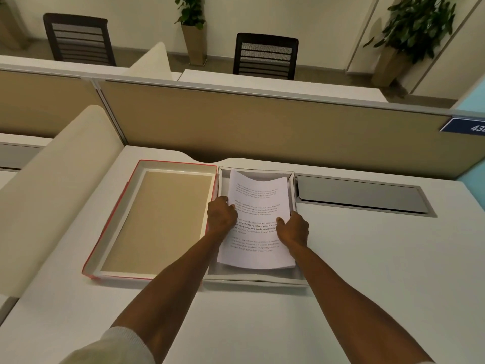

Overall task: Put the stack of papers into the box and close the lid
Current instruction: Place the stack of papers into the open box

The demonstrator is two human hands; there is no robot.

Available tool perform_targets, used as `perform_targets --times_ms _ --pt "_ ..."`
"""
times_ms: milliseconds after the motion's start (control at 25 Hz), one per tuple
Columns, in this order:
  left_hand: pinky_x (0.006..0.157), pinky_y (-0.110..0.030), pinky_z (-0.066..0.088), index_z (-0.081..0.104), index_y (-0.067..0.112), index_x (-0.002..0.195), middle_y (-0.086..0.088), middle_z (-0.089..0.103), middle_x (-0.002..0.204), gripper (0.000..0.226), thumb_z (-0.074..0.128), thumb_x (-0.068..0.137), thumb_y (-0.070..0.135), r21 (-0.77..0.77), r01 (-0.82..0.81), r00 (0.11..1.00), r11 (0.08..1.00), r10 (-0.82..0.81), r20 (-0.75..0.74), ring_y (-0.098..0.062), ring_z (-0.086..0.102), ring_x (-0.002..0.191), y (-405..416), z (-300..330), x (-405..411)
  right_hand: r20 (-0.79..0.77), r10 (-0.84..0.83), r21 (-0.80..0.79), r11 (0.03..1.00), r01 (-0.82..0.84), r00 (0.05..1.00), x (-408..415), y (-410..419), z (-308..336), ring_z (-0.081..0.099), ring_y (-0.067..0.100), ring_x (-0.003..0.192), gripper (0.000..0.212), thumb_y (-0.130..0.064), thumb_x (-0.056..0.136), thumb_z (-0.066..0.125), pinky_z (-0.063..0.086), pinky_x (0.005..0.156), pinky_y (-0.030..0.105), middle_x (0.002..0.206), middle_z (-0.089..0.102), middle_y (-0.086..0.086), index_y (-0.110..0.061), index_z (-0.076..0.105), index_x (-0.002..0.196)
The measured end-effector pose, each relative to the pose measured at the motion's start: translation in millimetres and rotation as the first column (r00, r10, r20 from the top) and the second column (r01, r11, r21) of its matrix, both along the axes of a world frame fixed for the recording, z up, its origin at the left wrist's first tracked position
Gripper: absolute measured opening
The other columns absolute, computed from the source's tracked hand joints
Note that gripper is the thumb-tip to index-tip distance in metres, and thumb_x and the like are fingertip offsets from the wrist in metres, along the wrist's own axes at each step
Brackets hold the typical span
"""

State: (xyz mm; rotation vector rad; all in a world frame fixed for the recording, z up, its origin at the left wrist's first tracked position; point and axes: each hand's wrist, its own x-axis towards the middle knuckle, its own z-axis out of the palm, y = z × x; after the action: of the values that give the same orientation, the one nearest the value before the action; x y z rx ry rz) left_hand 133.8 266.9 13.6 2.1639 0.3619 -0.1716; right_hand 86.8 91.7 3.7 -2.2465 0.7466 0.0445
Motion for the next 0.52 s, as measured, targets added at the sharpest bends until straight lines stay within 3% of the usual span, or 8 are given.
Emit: perform_targets --times_ms 80,160,240,320,400,520 --pt "0.091 -0.035 0.053 0.059 0.008 0.123 -0.010 0.067 0.127 0.035 0.065 0.093 0.023 0.062 0.047 0.999 0.997 -0.048 0.013 -0.031 0.067 0.109 -3 -3 -4 -0.027 0.075 -0.047 0.996 -0.076 0.997 -1 1 -3 0.064 0.034 0.113 0.048 -0.021 0.091 0.067 0.054 0.091 0.040 0.130 0.063 0.017 -0.002 0.050 0.132" --pt "0.099 -0.038 0.051 0.047 0.010 0.135 -0.010 0.058 0.138 0.049 0.067 0.091 0.022 0.120 0.117 0.993 0.986 -0.118 0.009 -0.031 0.060 0.120 -7 -9 -11 -0.065 0.140 -0.080 0.986 -0.145 0.988 -2 2 -5 0.062 0.035 0.116 0.061 -0.017 0.087 0.070 0.054 0.092 0.040 0.133 0.059 0.018 -0.002 0.040 0.139" --pt "0.112 -0.043 0.042 0.024 0.014 0.153 -0.011 0.035 0.158 0.073 0.064 0.093 0.021 0.198 0.196 0.980 0.961 -0.199 -0.003 -0.034 0.042 0.141 -10 -17 -19 -0.089 0.176 -0.095 0.978 -0.184 0.980 -6 3 -7 0.058 0.035 0.121 0.076 -0.017 0.084 0.072 0.054 0.096 0.042 0.137 0.054 0.018 -0.003 0.030 0.146" --pt "0.121 -0.046 0.027 0.004 0.018 0.159 -0.009 0.007 0.168 0.080 0.057 0.098 0.024 0.296 0.274 0.960 0.915 -0.280 -0.023 -0.034 0.017 0.154 -10 -27 -25 -0.102 0.205 -0.118 0.969 -0.217 0.973 -10 6 -9 0.056 0.035 0.124 0.082 -0.020 0.082 0.074 0.055 0.097 0.044 0.143 0.049 0.018 -0.008 0.025 0.148" --pt "0.123 -0.045 0.020 0.012 0.018 0.158 -0.009 0.003 0.169 0.069 0.051 0.101 0.025 0.381 0.319 0.941 0.868 -0.339 -0.015 -0.032 0.007 0.156 -9 -35 -31 -0.133 0.234 -0.153 0.955 -0.253 0.963 -15 9 -10 0.049 0.035 0.131 0.086 -0.021 0.085 0.073 0.052 0.101 0.043 0.150 0.039 0.018 -0.010 0.020 0.151" --pt "0.111 -0.038 0.041 0.056 0.009 0.129 -0.015 0.045 0.149 0.033 0.050 0.099 0.023 0.531 0.306 0.907 0.790 -0.412 0.090 -0.031 0.039 0.139 -5 -40 -33 -0.112 0.283 -0.285 0.909 -0.304 0.952 -25 14 -10 0.034 0.033 0.143 0.081 -0.024 0.091 0.066 0.043 0.108 0.040 0.160 0.023 0.016 -0.014 0.017 0.154"
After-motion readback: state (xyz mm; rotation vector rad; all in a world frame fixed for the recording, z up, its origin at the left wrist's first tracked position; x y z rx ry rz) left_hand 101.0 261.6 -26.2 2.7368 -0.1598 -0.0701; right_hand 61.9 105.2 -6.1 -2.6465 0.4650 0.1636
